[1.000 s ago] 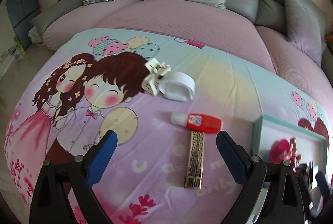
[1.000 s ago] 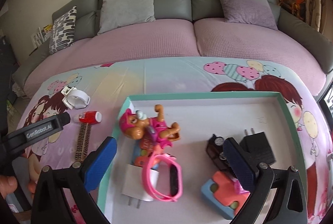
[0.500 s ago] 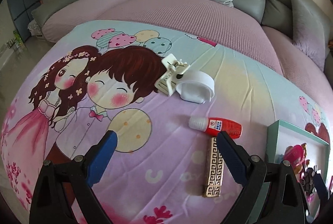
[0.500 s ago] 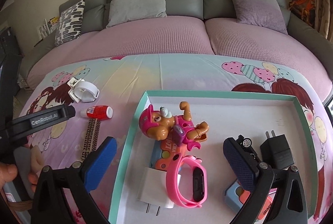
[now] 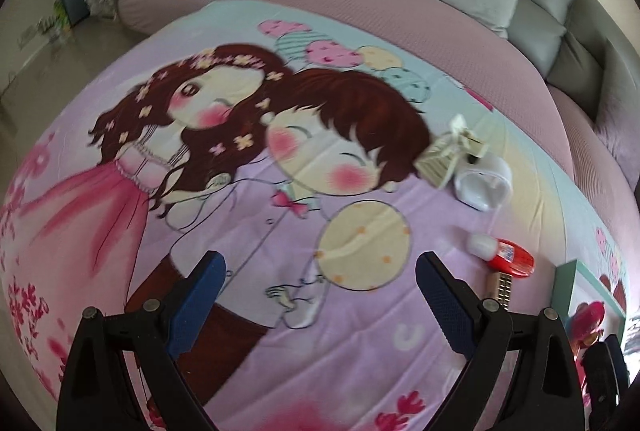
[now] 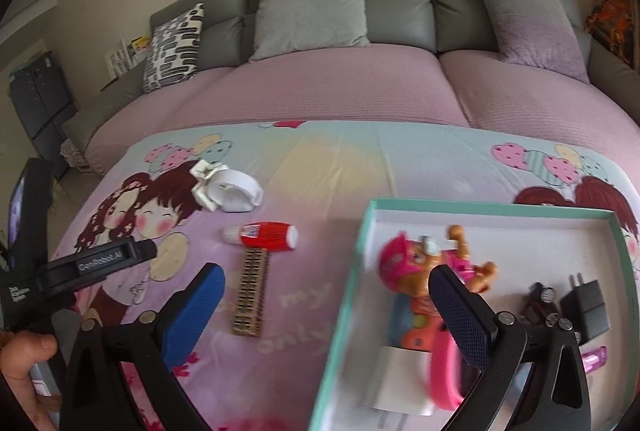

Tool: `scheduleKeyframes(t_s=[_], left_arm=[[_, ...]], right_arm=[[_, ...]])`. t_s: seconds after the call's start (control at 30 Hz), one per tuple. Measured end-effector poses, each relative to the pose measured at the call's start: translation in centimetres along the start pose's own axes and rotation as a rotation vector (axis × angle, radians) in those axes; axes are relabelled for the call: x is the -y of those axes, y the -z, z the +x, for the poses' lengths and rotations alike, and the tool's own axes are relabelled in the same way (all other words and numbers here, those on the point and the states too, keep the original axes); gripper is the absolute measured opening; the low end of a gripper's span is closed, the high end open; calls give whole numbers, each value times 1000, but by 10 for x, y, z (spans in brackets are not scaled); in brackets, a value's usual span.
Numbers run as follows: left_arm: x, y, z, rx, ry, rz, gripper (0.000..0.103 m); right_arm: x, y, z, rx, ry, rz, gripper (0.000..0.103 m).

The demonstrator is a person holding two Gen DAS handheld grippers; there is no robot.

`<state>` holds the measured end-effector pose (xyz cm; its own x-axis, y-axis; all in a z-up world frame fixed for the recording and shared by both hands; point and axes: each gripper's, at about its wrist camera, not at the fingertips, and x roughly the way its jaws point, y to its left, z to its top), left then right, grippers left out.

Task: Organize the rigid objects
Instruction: 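Withdraw both open tools from the box toward the remaining objects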

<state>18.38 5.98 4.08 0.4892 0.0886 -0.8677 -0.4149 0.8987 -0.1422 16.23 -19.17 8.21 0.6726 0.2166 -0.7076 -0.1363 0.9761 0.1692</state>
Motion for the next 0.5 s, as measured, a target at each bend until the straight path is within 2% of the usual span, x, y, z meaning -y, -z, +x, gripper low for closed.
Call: scheduleKeyframes(t_s=[0.23, 0.3, 0.43, 0.5], left_arm=[[-8, -2, 3, -3, 17, -9, 96], [-12, -2, 3, -5, 6, -17, 96], [-25, -4, 8, -17, -21, -51, 96], [-27, -4, 10, -23, -12, -63, 96]], right_arm=[[-36, -4, 24, -34, -17, -73, 90], [-43, -1, 35, -60, -13, -82, 84], [-50, 7, 50, -103, -18, -96, 80], [-54, 10, 56, -118, -10, -112, 72]])
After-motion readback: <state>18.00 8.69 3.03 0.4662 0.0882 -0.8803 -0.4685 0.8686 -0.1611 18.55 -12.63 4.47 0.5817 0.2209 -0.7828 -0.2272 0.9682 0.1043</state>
